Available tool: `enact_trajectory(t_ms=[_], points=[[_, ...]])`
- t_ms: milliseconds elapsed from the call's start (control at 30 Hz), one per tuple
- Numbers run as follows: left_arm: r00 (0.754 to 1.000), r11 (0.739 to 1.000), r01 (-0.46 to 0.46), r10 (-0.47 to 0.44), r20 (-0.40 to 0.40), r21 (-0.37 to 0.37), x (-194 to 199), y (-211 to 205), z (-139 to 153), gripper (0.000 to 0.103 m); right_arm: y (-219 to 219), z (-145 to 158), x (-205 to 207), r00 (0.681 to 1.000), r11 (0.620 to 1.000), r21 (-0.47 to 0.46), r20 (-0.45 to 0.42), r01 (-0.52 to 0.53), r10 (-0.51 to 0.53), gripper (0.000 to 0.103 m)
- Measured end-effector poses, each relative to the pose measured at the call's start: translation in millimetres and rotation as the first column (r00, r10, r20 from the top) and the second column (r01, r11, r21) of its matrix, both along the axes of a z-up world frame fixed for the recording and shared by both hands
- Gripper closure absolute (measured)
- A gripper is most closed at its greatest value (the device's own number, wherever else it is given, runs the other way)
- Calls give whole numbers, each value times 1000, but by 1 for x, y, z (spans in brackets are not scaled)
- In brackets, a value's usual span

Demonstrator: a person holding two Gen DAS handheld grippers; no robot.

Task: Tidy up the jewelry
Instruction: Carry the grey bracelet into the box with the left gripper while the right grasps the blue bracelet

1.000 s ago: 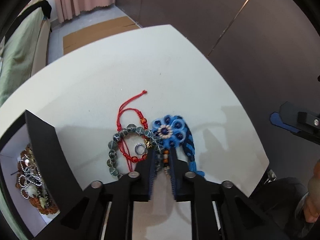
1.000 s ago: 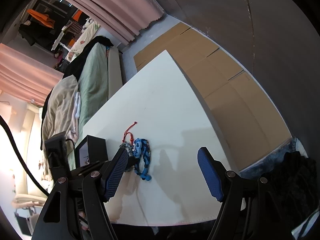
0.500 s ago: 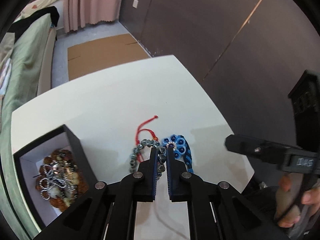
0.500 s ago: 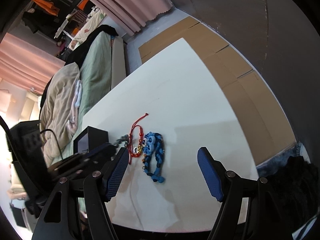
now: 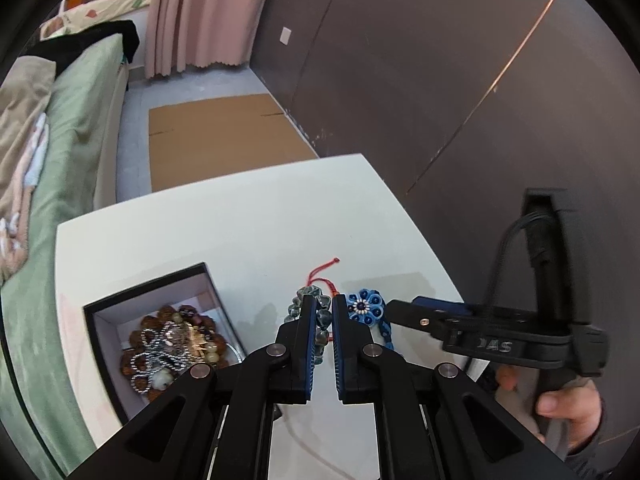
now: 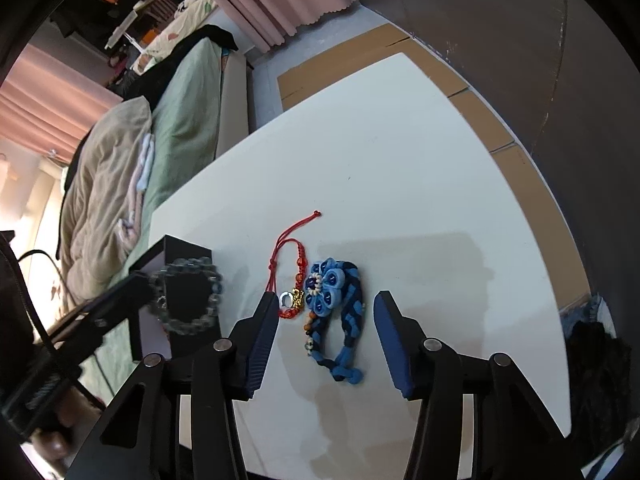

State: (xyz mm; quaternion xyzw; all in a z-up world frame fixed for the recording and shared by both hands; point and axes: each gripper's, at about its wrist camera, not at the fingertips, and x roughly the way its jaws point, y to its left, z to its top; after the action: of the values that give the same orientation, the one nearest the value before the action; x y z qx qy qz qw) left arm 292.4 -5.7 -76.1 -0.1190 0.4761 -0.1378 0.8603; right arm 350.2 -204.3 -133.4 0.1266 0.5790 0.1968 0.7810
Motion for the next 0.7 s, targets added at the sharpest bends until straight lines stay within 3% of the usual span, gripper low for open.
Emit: enact_trajectory(t_ms=[133,200,400,467,500,700], points=[[1000,1000,-22,23,14,-10,-3,10,6,95,9,-3,3,1000,999,-33,12,-8,8,54],[999,999,-28,29,22,-15,-5,14,9,95,15,-5,4,1000,999,-45,10,-14,15,61],[998,999,-40,42,52,-33,-17,28,21,95,27,-19,9,1000,989,-148,-1,-16,16,68],[997,998,-46,48,67,-38,-22,34,27,95,30,-21,9,1000,986,-165,2,-21,22,76],[996,998,-50,53,76,-41,-25,36,30,95,30,-19,7,1000,986,-166,9,-20,22,89],[991,995,-75,82,110,-59,-40,54,43,95,28,3,-5,997,992,-127,79,-14,24,90]])
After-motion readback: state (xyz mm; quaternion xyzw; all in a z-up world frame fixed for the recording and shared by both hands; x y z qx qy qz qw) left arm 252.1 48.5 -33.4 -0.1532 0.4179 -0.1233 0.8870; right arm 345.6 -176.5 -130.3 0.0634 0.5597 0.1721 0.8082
